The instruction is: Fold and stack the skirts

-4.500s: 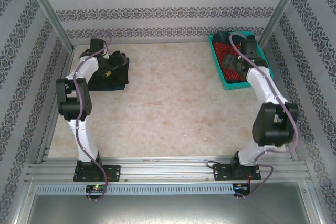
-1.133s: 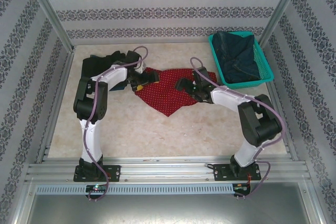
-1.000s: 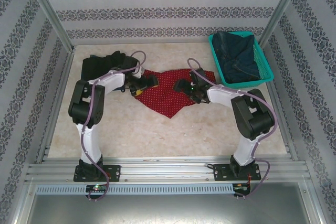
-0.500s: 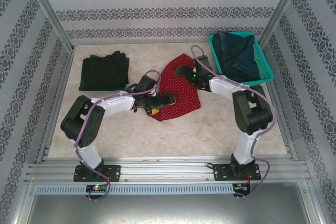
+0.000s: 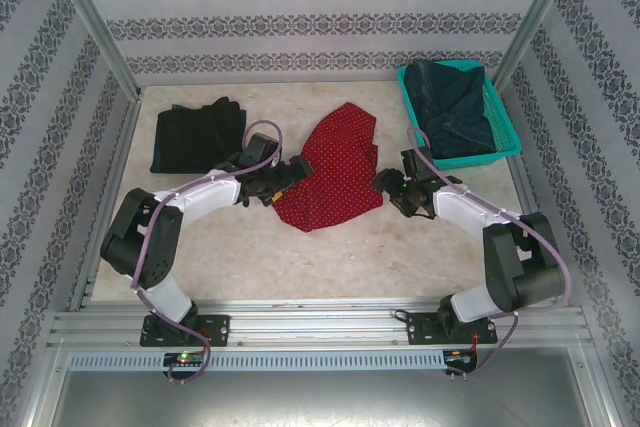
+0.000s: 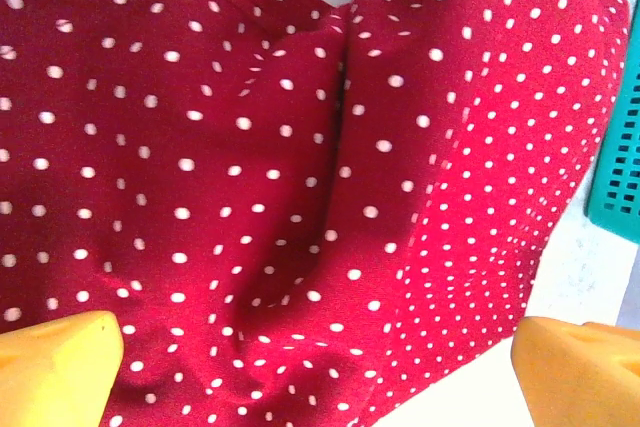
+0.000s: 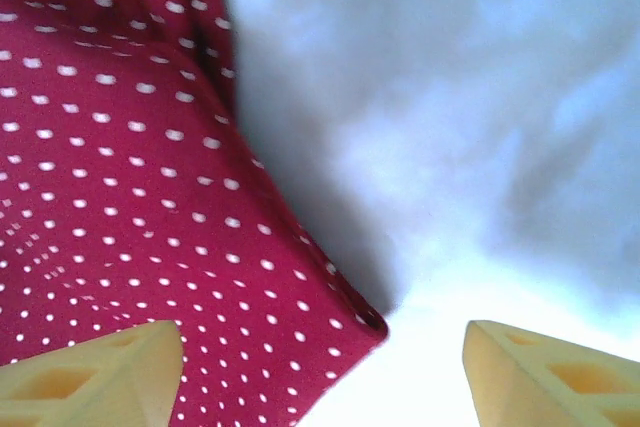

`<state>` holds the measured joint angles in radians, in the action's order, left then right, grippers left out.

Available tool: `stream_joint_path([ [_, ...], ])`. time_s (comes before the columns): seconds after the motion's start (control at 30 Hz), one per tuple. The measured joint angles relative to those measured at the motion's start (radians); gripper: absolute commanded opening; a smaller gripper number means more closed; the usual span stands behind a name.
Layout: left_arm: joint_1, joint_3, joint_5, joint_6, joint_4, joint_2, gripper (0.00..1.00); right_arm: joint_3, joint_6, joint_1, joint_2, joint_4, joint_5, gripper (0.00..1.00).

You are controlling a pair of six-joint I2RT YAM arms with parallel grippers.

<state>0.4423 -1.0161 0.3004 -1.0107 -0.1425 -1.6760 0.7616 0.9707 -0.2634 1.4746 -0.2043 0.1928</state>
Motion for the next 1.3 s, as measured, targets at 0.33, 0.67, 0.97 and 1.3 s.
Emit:
stream_joint_path([
  [0.33, -0.089, 0.076, -0.033, 0.0, -0.013, 0.079, 1.0, -0.011, 0.106, -0.005, 0.103, 0.119, 0.086, 0.61],
  [0.67, -0.108, 0.098, -0.047, 0.0, -0.029, 0.118, 1.0, -0.012, 0.152, -0.036, 0.139, 0.164, 0.086, 0.33],
  [0.97, -0.124, 0.096, -0.048, 0.038, -0.056, 0.111, 1.0, 0.027, 0.069, -0.033, 0.039, 0.071, 0.05, 0.0],
  [1.3, -0.129, 0.076, 0.063, 0.078, -0.039, -0.027, 0.8, 0.261, -0.014, -0.034, -0.174, -0.045, -0.016, 0.0],
])
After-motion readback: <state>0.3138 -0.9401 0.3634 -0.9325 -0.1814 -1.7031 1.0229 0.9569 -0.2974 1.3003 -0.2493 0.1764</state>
